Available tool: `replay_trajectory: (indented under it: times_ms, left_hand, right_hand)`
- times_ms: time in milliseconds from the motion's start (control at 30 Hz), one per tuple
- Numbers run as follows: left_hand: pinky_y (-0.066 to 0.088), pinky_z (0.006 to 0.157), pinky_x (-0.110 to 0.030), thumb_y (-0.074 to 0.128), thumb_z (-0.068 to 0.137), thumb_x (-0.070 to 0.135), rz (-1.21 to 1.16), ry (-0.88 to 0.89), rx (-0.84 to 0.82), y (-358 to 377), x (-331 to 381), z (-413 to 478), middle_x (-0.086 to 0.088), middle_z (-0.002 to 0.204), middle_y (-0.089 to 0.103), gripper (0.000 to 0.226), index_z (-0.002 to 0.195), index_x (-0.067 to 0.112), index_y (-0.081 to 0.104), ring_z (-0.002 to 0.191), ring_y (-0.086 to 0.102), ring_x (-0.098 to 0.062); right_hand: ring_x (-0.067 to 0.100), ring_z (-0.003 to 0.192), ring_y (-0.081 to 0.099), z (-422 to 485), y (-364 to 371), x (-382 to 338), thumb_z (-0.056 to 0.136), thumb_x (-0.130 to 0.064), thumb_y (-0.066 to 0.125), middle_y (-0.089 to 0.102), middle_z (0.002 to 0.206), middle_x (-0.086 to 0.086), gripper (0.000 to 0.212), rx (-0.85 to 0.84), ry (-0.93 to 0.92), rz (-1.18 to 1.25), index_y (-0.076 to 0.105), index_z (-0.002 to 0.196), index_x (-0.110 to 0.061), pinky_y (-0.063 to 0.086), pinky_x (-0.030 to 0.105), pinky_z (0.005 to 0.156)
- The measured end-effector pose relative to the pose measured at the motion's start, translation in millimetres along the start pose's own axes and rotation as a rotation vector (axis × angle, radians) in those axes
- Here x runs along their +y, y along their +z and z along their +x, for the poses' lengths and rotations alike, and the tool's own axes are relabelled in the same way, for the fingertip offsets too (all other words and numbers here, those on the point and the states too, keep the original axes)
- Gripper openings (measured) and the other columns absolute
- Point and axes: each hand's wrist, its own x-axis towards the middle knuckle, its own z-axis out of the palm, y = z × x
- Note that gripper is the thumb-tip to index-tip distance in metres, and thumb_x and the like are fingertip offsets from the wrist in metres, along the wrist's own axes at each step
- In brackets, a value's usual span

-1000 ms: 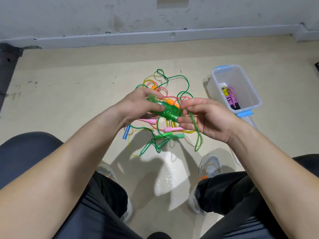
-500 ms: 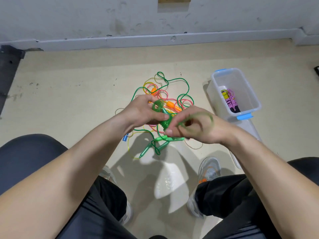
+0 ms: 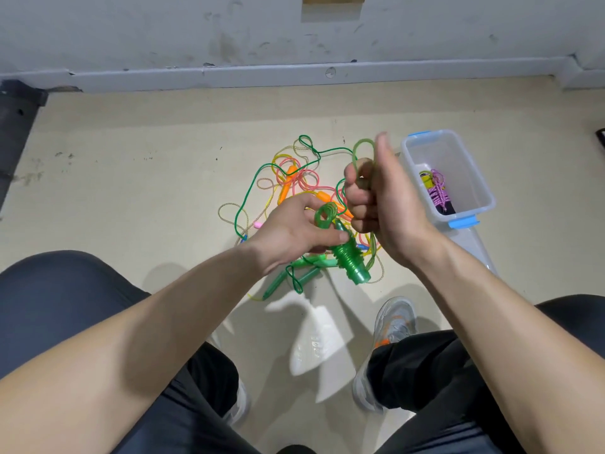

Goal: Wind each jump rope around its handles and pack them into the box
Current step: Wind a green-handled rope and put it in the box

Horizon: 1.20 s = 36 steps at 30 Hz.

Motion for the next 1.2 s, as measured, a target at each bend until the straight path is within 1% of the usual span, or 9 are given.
replay_trajectory:
  times_ms: [100,167,267,400,500,700,867,1000,1200]
  left_hand:
    - [0.062,0.065,-0.03,0.084,0.079,0.007,-0.018,0.029,0.04,-0.6,0.0,-0.1,-0.012,0.096,0.071,0.05,0.119,0.011,0.053,0.07,0.069,-0.015]
    - [0.061,0.062,-0.035,0.081,0.083,0.01,-0.006,0.073,0.073,-0.6,-0.9,-0.5,-0.017,0.104,0.07,0.042,0.113,0.016,0.051,0.074,0.069,-0.02]
    - [0.054,0.056,-0.025,0.077,0.088,0.015,0.023,0.135,0.111,0.1,-2.8,-1.1,-0.018,0.107,0.067,0.037,0.103,0.025,0.045,0.075,0.067,-0.022]
    - [0.053,0.057,-0.03,0.071,0.093,0.017,0.023,0.171,0.123,-0.5,-4.6,0.2,-0.026,0.096,0.068,0.028,0.095,0.026,0.044,0.071,0.064,-0.025]
    - [0.055,0.059,-0.034,0.066,0.096,0.019,0.001,0.163,0.132,-1.5,-5.2,2.5,-0.021,0.089,0.072,0.018,0.096,0.024,0.049,0.07,0.067,-0.029]
    - [0.063,0.069,-0.046,0.064,0.098,0.023,0.005,0.116,0.141,-4.0,-5.4,7.0,-0.017,0.097,0.075,0.021,0.114,0.01,0.057,0.067,0.069,-0.022]
    - [0.059,0.064,-0.033,0.061,0.1,0.025,-0.009,0.077,0.155,-5.8,-3.4,6.4,-0.013,0.099,0.075,0.019,0.113,0.012,0.061,0.068,0.071,-0.02]
    - [0.059,0.062,-0.027,0.059,0.102,0.025,-0.063,0.034,0.161,-7.5,-1.4,6.7,-0.01,0.101,0.073,0.022,0.118,0.01,0.059,0.065,0.071,-0.016]
    - [0.06,0.062,-0.027,0.053,0.105,0.021,-0.11,0.025,0.106,-3.4,-2.9,5.2,-0.003,0.094,0.068,0.006,0.109,0.018,0.057,0.069,0.075,-0.021]
  right_hand:
    - [0.011,0.05,0.014,1.8,-5.0,-0.5,0.105,-0.058,0.02,0.022,0.061,-0.004,0.062,-0.012,0.028,0.055,0.056,0.075,-0.017,0.018,0.023,0.045]
    - [0.012,0.051,0.015,2.9,-4.9,1.7,0.108,-0.045,0.029,0.024,0.06,-0.005,0.054,0.021,0.029,0.044,0.06,0.076,-0.015,0.018,0.024,0.045]
    - [0.01,0.051,0.02,1.8,-3.5,3.9,0.108,-0.027,0.041,0.026,0.059,-0.005,0.038,0.016,0.031,0.108,0.062,0.081,-0.01,0.019,0.019,0.042]
    - [0.009,0.053,0.019,3.2,-4.8,8.3,0.107,-0.015,0.041,0.027,0.063,-0.002,0.031,-0.036,0.012,0.197,0.066,0.094,-0.002,0.018,0.019,0.043]
    - [0.009,0.053,0.026,3.0,-5.6,10.1,0.105,-0.011,0.045,0.032,0.066,0.002,0.025,-0.022,-0.019,0.146,0.068,0.103,0.0,0.028,0.016,0.043]
    - [-0.001,0.044,0.044,2.5,-6.4,17.7,0.102,-0.007,0.054,0.052,0.059,-0.006,0.021,0.059,-0.129,-0.218,0.073,0.108,-0.003,0.036,0.011,0.047]
    - [-0.01,0.061,0.056,3.0,-8.4,22.6,0.1,-0.018,0.058,0.056,0.062,-0.027,0.023,0.177,-0.309,-0.687,0.077,0.114,-0.019,0.041,0.014,0.065]
    - [0.009,0.054,0.045,-1.3,-6.3,22.1,0.098,-0.014,0.055,0.042,0.05,-0.009,0.028,0.148,-0.412,-1.004,0.066,0.073,-0.014,0.029,0.025,0.058]
    - [0.026,0.063,0.038,-0.9,-4.3,24.3,0.097,-0.016,0.054,0.038,0.053,-0.005,0.031,0.186,-0.403,-1.182,0.05,0.066,-0.018,0.028,0.032,0.062]
